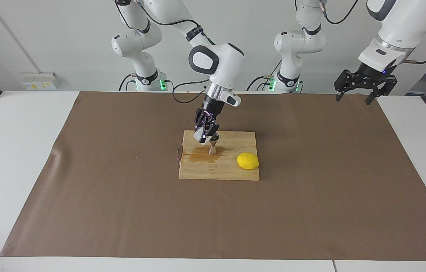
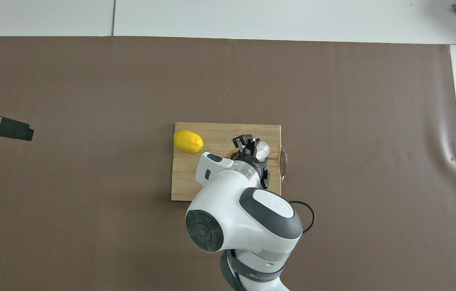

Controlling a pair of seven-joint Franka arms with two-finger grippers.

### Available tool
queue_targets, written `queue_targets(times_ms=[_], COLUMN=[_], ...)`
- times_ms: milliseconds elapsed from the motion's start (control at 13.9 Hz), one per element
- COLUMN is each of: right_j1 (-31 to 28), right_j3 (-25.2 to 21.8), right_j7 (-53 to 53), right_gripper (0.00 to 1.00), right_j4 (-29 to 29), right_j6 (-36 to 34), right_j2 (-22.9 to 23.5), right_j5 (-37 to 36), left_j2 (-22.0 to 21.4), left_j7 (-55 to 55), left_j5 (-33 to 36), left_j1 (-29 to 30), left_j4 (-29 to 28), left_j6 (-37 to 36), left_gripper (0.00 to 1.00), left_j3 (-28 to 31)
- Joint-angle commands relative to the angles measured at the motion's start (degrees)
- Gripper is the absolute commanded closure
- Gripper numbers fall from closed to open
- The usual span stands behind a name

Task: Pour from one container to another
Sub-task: 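Tilt the white cup over the jigger with the right gripper, then turn the white cup upright and lift it away from the jigger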

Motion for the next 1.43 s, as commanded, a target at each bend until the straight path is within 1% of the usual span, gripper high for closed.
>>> queue_targets(times_ms=[0, 215, 502, 573, 717, 1075, 1362], right_j1=[-1.2, -1.55, -1.55, -1.55, -1.9, -5.5, -9.28], right_j3=[0.58, 0.58, 0.58, 0.49, 0.49, 0.49, 0.49], right_j7=[0.65, 0.03, -0.5, -0.67, -0.85, -3.57, -8.4], right_gripper=[0.63, 0.63, 0.63, 0.63, 0.63, 0.63, 0.63], right_j4=[-0.8, -0.54, -0.36, -0.45, -0.53, -1.32, -2.29], right_j6=[0.77, 0.94, 0.94, 0.94, 0.77, -0.46, -0.64], right_j2=[-1.65, -2.62, -2.7, -3.31, -4.02, -5.16, -5.17], right_j5=[2.38, 5.28, 6.08, 6.43, 8.79, 14.24, 20.91], left_j2=[-0.26, -0.17, -0.17, -0.17, -0.17, -0.17, -0.17], left_j7=[0.28, 0.28, 0.28, 0.19, 0.28, 0.27, 0.28], left_j5=[0.48, 0.48, 0.48, 0.48, 0.48, 0.48, 0.48], left_j1=[-0.04, -0.12, -0.12, -0.12, -0.12, -0.12, -0.12], left_j4=[-0.73, -0.73, -0.64, -0.64, -0.73, -0.73, -0.73], left_j6=[1.11, 1.11, 1.2, 1.37, 1.38, 1.38, 1.38], left_gripper=[0.0, 0.0, 0.0, 0.0, 0.0, 0.0, 0.0], left_j3=[-0.05, 0.04, 0.04, -0.05, -0.05, -0.05, -0.05])
